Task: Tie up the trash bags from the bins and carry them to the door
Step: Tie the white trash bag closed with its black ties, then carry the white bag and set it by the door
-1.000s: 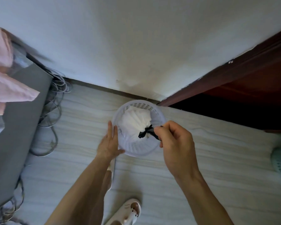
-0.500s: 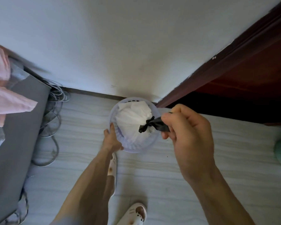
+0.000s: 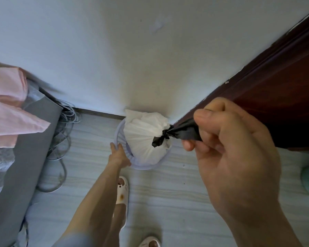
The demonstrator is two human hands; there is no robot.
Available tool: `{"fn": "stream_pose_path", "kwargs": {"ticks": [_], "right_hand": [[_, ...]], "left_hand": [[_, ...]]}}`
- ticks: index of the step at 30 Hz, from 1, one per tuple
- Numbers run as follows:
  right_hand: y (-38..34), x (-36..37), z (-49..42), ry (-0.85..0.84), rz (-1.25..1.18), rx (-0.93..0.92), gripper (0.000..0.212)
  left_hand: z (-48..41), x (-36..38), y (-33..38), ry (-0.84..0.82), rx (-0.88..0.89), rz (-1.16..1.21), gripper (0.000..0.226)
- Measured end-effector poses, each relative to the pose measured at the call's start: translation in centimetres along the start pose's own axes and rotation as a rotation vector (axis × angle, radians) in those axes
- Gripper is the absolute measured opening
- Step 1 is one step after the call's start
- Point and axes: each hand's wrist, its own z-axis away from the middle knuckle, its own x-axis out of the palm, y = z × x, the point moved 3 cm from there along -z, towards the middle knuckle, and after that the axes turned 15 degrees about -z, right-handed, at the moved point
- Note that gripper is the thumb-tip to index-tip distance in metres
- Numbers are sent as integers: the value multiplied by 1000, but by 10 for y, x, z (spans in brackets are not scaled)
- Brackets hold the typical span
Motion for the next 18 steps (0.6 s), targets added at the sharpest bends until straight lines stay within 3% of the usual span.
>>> {"fn": "stream_pose_path", "kwargs": {"ticks": [3,7,13,18], "right_hand": [[-16,14,3,-3,10,-10,38],[-43,32,9,23,88,3,36],[-113,63,36,30,245,58,37],[-183,95,70,-30,291,108,31]], "left_hand": [[28,-24,-5,49,15,-189,86],[82,-77,-5,176,67,-241,56],[209,-153,4,273,165,-307,53],[322,-191,-7,259,208,-272,53]]}}
